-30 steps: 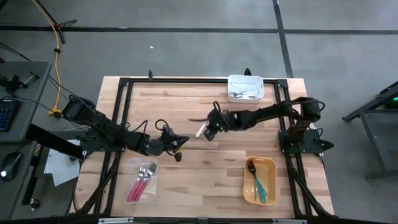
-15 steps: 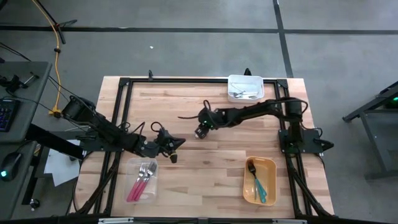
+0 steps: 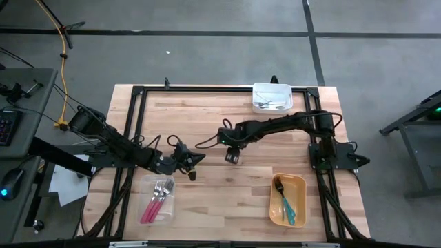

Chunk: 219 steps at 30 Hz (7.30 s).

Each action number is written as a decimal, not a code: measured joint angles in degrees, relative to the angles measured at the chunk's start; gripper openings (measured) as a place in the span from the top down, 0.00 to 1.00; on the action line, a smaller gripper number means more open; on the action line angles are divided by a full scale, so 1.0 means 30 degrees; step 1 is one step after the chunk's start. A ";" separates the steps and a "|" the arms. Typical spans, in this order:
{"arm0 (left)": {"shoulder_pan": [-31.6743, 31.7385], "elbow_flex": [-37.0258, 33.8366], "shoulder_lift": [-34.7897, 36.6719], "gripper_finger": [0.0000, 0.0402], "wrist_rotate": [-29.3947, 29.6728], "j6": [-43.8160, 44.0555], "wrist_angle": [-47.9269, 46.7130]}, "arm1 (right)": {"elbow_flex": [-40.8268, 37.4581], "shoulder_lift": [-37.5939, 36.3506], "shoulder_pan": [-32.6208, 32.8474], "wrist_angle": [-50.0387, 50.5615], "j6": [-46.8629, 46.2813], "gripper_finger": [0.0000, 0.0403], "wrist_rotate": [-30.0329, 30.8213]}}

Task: Sort silverware by color (type)
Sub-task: Put the white fork into the white bin, then return to Home Position

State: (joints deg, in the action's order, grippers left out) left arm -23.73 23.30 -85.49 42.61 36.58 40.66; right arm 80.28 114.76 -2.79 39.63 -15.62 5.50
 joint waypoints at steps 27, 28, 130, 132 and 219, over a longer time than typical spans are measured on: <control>0.0000 0.0004 0.0000 1.00 0.0000 0.0100 -0.0025 | -0.2759 -0.0904 -0.1275 -0.3993 -0.8431 0.56 0.1666; 0.0000 0.0004 0.0000 1.00 0.0004 0.0100 -0.0018 | -0.2756 -0.0857 -0.1271 -0.4269 -0.8615 0.56 0.1661; 0.3925 0.0011 0.4418 1.00 -0.7504 -0.9101 -0.0122 | -0.5466 -0.7314 -1.5458 -0.1294 1.1925 0.74 -0.0875; 0.4574 0.0011 0.5017 1.00 -0.8856 -1.0029 -0.0262 | -0.5466 -0.7939 -1.5135 -0.1345 1.1617 0.79 -0.1189; 1.2152 -0.7530 2.7435 1.00 -1.2684 -1.0279 -1.3188 | -2.6587 -3.6780 -0.6008 -1.4000 0.7754 1.00 0.1230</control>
State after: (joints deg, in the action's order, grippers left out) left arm 12.73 0.71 -3.19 4.56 5.74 1.10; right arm 0.51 4.42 -20.81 -2.37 7.64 9.19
